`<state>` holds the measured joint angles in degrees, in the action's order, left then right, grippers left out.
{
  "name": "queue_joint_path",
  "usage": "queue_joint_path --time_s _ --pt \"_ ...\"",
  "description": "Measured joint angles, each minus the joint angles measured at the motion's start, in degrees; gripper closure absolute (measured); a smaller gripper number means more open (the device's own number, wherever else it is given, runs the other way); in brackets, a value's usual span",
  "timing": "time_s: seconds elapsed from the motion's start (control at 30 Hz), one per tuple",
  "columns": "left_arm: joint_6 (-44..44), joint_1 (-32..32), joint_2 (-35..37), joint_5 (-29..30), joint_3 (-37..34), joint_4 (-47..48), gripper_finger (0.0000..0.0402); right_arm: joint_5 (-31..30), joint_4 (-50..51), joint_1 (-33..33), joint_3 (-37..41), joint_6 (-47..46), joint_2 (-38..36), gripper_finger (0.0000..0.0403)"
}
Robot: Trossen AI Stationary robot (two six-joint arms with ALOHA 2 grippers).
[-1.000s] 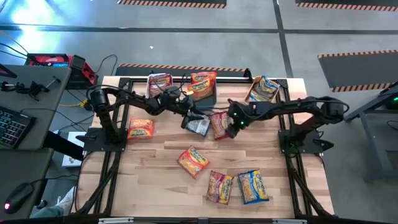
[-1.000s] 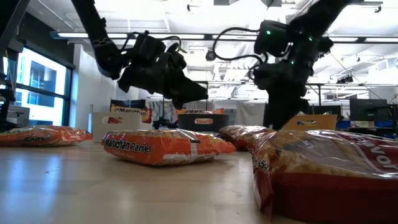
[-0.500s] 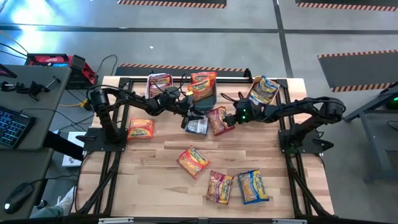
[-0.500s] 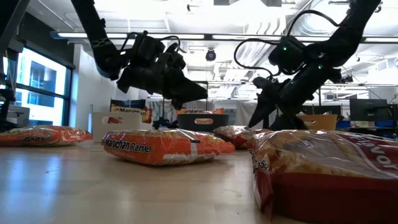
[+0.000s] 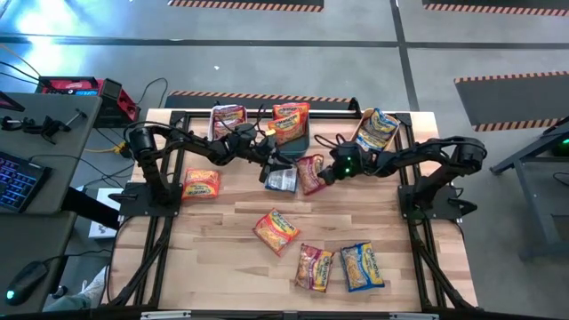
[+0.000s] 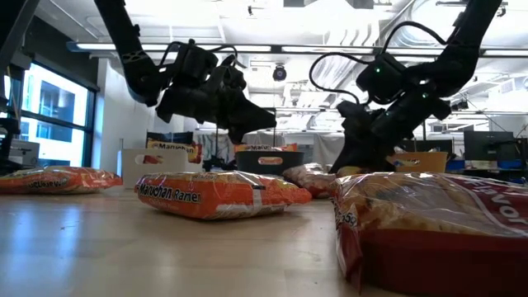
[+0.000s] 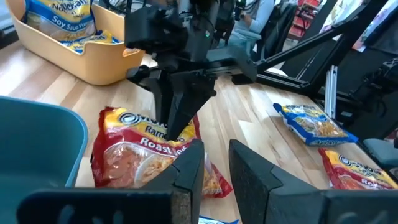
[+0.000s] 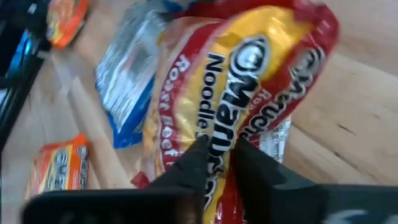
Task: Sort Maruchan noodles
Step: Put the red noodle pack into the white bin
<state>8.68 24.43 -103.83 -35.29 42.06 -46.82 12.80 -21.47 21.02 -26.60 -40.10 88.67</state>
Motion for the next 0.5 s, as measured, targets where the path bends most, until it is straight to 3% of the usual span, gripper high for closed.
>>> queue_joint_path --time_s 0.1,0.23,0.37,0.5 --pt "1.3 0.2 0.0 0.0 0.0 0.0 0.0345 2.1 1.2 0.0 -0.8 6.6 -0.6 0.0396" --pt "2.4 1.4 0.0 0.3 0.0 0.2 0.0350 6.3 6.6 0.0 -4.5 15.7 -1.7 0.0392" --pt "3.7 2.9 0.0 -1.6 2.1 3.8 0.0334 7.1 20.2 -0.4 -11.7 28.3 -1.7 0.0401" --pt "2.6 2.6 0.0 -3.6 5.6 11.6 0.0293 4.2 33.2 -1.9 -19.7 41.3 -1.7 0.0402"
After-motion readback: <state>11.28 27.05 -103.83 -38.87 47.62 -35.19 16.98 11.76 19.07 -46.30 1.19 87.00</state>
